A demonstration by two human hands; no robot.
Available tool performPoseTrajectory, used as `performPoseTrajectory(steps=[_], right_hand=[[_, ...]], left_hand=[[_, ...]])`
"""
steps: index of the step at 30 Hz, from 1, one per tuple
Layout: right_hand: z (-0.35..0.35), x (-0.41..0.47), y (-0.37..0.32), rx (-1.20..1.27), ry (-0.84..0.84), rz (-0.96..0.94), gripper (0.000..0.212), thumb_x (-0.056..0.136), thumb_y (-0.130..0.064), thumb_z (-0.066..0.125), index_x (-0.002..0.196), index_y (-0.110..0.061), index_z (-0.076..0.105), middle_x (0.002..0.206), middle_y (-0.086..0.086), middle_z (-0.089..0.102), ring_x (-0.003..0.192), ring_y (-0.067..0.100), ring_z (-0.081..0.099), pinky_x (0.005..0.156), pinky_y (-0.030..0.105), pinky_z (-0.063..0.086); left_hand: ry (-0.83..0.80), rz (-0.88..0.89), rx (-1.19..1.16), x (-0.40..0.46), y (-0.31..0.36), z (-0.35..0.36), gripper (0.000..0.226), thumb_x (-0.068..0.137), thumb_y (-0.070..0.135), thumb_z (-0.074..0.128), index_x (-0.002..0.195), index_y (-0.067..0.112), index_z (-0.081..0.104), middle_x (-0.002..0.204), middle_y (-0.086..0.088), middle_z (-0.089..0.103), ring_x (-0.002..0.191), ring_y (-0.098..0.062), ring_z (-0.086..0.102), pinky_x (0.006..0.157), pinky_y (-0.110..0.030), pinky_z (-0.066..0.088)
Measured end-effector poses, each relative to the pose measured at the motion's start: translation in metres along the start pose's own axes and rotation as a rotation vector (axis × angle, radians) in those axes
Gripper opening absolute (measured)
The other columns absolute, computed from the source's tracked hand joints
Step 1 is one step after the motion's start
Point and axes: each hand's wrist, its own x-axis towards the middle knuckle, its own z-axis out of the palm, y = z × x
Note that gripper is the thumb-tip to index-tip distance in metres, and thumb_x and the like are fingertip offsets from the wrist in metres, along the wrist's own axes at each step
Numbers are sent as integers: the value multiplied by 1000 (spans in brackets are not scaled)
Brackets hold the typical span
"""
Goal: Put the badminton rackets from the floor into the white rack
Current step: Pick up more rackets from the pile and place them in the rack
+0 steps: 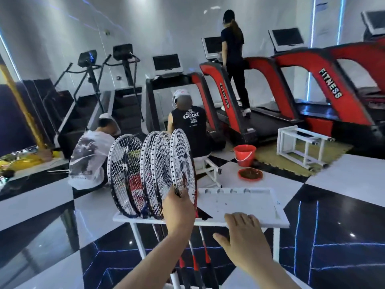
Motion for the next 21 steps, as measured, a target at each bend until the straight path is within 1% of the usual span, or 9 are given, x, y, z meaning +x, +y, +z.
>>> performPoseTrajectory(steps=[2, 4, 5, 9, 11, 13, 16, 18, 21], right_hand=[[-7, -2, -1, 26, -86, -32, 72, 79, -67, 16, 110, -17, 59, 104, 0, 66, 101, 23, 62, 91, 43, 49], [-14, -3, 3, 59, -122, -57, 101, 70, -75, -15, 137, -18, 36, 142, 3, 44, 134, 25, 36, 112, 43, 26], [-19, -5, 4, 81, -111, -47, 106, 66, -74, -23, 139, -20, 33, 147, 0, 38, 138, 23, 31, 113, 41, 23], [-41, -26, 2, 0, -43, 20, 74, 91, -56, 0, 112, -22, 62, 112, -4, 69, 107, 16, 64, 85, 34, 53], [-52, -36, -7, 8, 11, -10, 62, 93, -54, 12, 113, -19, 59, 112, -1, 67, 107, 19, 63, 86, 36, 54], [-65, -43, -16, 17, 95, -47, 51, 90, -50, 29, 116, -15, 55, 114, 3, 64, 109, 24, 59, 89, 39, 51], [-76, -61, -33, 37, 140, -58, 42, 89, -40, 49, 118, -10, 54, 115, 8, 63, 110, 29, 56, 90, 41, 47], [-77, -79, -45, 33, 127, -67, 43, 89, -39, 48, 118, -9, 54, 114, 9, 62, 108, 31, 56, 90, 42, 47], [-72, -103, -58, 37, 93, -79, 42, 90, -39, 46, 117, -8, 54, 114, 10, 61, 109, 31, 53, 90, 42, 45]], left_hand=[[-27, -34, -10, -3, 2, -5, 33, 96, 18, 46, 125, 3, 48, 64, 1, 53, 41, -8, 39, 38, -20, 31], [-80, -41, -19, -9, 4, -14, 40, 95, 18, 47, 133, 6, 41, 65, 1, 52, 41, -8, 39, 38, -21, 31], [-106, -32, -12, -13, 7, -19, 43, 95, 20, 47, 136, 8, 38, 67, 2, 53, 42, -8, 39, 39, -21, 32], [-221, 32, 5, -32, 21, -54, 43, 96, 25, 46, 137, 14, 37, 84, 8, 59, 48, -6, 40, 45, -18, 42], [-274, 64, 13, -43, 26, -77, 43, 97, 28, 44, 137, 12, 39, 88, 7, 58, 54, -1, 40, 41, -7, 38], [-302, 137, 59, -51, 26, -98, 39, 97, 31, 44, 129, 10, 48, 94, 7, 60, 60, -1, 46, 46, -6, 42], [-340, 243, 161, -70, 15, -136, 34, 96, 35, 43, 115, 11, 58, 97, -3, 68, 64, -10, 56, 63, -25, 51], [-352, 274, 209, -83, -1, -159, 29, 95, 34, 44, 105, 13, 61, 79, -3, 66, 55, -14, 53, 56, -28, 45], [-349, 272, 278, -98, -32, -186, 26, 94, 35, 44, 98, 16, 62, 73, -1, 66, 59, -18, 57, 59, -31, 48]])
